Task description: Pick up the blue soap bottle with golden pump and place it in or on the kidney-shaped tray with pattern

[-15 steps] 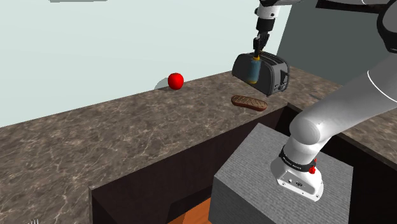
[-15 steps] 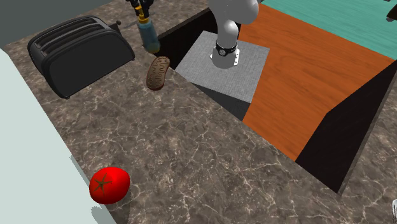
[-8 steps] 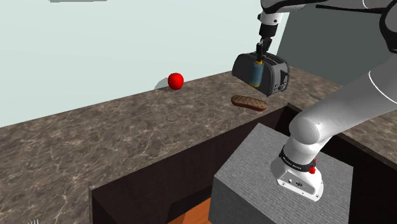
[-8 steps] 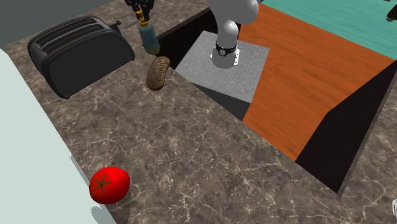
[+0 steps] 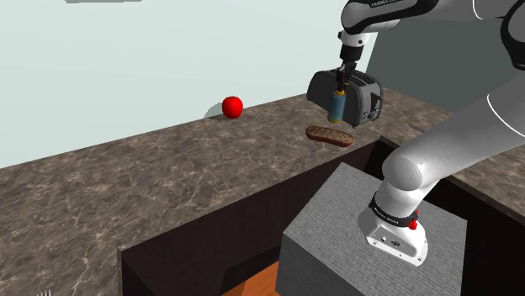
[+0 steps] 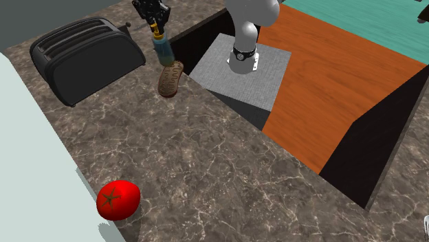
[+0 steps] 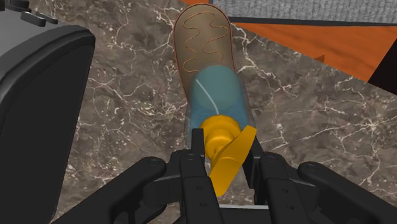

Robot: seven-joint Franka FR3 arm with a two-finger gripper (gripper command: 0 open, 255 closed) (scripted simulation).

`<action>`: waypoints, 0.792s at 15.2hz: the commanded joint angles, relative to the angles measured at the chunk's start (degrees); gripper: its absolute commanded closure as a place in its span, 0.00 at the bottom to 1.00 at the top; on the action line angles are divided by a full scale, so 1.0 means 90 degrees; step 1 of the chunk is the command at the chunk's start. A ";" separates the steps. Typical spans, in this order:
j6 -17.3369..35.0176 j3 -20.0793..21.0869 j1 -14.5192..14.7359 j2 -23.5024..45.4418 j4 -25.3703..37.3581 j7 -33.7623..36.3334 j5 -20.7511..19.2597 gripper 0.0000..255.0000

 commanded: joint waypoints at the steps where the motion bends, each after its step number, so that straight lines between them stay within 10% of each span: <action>1: 0.0180 -0.0012 -0.0002 0.0017 -0.0159 0.0011 -0.0008 1.00; 12: 0.1164 -0.0123 -0.0023 0.0224 -0.0938 0.0012 -0.0052 1.00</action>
